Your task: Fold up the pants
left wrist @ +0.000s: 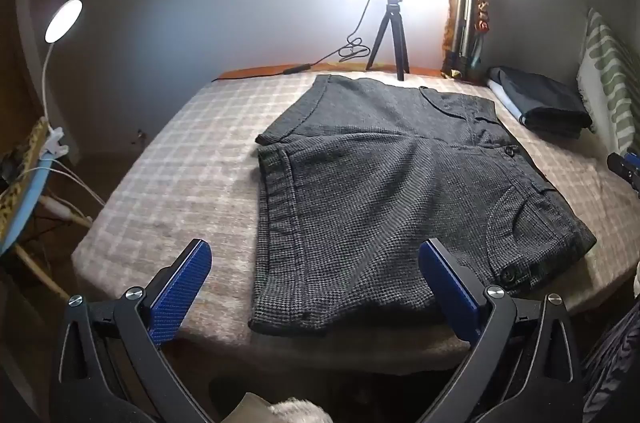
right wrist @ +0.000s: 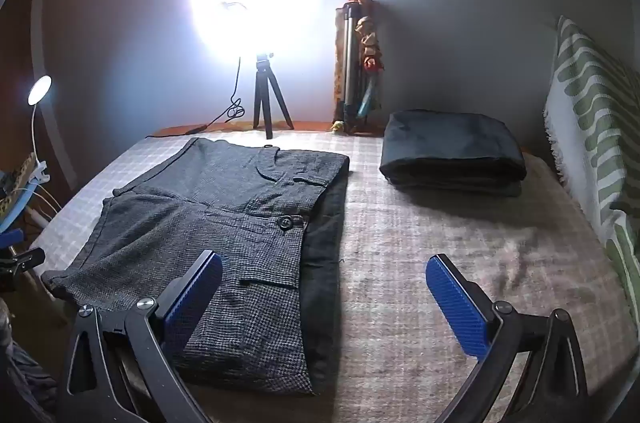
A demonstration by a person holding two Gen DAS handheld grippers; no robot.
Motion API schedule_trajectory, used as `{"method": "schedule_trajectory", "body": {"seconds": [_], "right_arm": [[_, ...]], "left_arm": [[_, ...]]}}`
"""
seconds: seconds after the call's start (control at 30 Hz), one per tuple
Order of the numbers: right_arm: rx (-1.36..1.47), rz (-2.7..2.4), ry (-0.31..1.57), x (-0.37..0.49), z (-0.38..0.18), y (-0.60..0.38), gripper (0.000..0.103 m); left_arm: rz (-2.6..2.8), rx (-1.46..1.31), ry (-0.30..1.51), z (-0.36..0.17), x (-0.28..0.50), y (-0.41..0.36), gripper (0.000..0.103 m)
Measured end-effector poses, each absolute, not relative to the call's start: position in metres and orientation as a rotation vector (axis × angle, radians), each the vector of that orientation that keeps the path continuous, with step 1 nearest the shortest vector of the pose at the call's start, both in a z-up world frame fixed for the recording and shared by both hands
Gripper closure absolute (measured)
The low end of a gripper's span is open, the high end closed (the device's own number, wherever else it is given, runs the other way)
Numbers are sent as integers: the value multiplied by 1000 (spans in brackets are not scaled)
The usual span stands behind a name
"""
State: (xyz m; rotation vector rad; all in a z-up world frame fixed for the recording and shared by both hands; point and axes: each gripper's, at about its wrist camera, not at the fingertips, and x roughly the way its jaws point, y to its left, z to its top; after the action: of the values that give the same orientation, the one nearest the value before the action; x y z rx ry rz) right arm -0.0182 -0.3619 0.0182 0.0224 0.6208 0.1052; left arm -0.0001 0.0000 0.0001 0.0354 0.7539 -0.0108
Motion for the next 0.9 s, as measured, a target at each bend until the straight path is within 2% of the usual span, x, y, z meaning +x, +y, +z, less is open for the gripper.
{"method": "schedule_trajectory", "body": {"seconds": [0.9], "right_arm": [[45,113,621,-18,18,-359,0]], "left_arm": [[0,19,727,5,-4,3,0]]}}
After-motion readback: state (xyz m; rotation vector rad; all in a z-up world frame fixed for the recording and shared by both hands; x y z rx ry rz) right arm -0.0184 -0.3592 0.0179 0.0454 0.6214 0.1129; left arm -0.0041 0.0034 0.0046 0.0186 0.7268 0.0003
